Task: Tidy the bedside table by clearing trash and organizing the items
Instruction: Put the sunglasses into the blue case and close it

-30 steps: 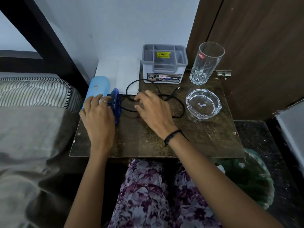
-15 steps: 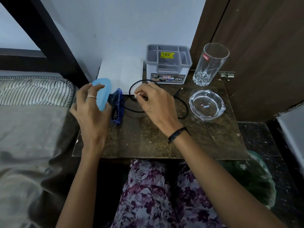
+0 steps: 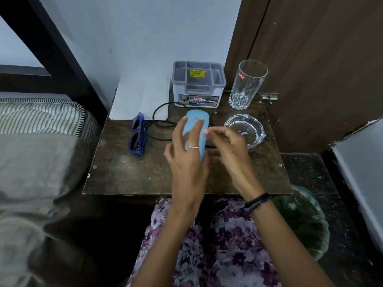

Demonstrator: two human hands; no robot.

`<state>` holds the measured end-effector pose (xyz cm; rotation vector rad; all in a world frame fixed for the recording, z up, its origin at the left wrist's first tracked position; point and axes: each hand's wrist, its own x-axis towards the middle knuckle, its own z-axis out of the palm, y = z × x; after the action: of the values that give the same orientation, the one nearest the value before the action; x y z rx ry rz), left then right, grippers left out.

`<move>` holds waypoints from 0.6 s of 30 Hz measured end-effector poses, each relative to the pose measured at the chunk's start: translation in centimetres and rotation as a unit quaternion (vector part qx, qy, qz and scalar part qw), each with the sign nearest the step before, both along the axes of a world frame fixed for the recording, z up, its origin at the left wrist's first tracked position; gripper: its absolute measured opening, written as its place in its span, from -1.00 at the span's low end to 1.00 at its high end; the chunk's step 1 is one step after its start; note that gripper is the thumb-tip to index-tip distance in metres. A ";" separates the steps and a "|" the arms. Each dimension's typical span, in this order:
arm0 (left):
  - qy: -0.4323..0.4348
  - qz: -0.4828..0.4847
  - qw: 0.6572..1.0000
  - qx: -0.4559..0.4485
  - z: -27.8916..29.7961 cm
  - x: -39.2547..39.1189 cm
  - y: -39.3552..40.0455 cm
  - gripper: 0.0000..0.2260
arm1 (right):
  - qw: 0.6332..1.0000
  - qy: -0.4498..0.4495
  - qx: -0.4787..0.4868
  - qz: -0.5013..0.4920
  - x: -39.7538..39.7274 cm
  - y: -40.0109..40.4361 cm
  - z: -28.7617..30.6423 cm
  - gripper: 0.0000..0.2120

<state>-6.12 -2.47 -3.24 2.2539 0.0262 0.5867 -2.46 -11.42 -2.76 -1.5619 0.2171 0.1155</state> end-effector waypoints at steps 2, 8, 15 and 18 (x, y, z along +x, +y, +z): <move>0.019 -0.002 0.999 -0.040 -0.9 -0.3 -1.5 -0.36 | 0.999 0.035 0.015 0.004 -0.2 -0.6 -0.5 -0.71; 0.040 -0.079 0.977 -0.195 -2.7 -1.2 -1.3 -0.35 | 0.987 0.110 0.083 0.081 1.0 -3.5 -1.3 -0.76; 0.152 -0.059 0.968 -0.192 -4.8 -0.1 5.7 -0.20 | 0.958 0.143 -0.034 0.247 1.9 -6.0 -1.4 -0.70; 0.202 -0.113 0.956 -0.181 -5.2 0.1 6.5 -0.25 | 0.953 0.133 -0.051 0.266 2.4 -6.2 -1.5 -0.75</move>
<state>-6.02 4.02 -8.45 1.9457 0.0716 -0.0111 -0.10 -17.61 -4.21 -1.6729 0.0060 0.7519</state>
